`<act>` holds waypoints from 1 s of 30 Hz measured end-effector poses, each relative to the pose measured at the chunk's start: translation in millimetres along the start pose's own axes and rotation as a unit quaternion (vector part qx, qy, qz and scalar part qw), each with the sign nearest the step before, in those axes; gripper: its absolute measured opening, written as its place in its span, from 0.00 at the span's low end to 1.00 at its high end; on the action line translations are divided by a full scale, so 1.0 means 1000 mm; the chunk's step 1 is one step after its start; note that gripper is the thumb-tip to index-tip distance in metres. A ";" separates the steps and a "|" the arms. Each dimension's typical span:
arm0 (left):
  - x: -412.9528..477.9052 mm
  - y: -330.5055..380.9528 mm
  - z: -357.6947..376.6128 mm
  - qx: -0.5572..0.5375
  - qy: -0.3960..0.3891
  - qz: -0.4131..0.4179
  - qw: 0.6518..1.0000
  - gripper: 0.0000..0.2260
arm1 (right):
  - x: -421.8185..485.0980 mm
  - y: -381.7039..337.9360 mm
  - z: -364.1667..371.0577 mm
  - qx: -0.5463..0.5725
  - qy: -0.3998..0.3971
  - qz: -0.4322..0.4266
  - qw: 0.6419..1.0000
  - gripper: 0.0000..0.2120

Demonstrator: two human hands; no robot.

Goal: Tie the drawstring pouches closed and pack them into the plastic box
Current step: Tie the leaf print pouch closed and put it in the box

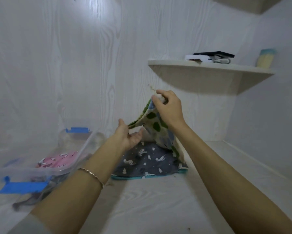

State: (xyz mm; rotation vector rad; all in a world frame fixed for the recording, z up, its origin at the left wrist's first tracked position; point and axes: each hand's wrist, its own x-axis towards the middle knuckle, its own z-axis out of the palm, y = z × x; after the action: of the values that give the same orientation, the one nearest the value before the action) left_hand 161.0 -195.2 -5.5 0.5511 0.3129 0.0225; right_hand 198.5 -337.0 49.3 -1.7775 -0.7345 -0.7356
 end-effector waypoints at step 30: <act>-0.092 0.075 -0.001 -0.049 0.007 0.306 0.951 0.11 | -0.038 0.014 -0.024 0.608 0.084 0.412 0.674 0.06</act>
State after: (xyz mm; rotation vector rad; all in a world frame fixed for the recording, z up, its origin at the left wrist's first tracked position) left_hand 77.8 -140.2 58.7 0.5314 0.1439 0.6395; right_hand 182.7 -369.3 19.1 -0.5805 -0.0894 0.2636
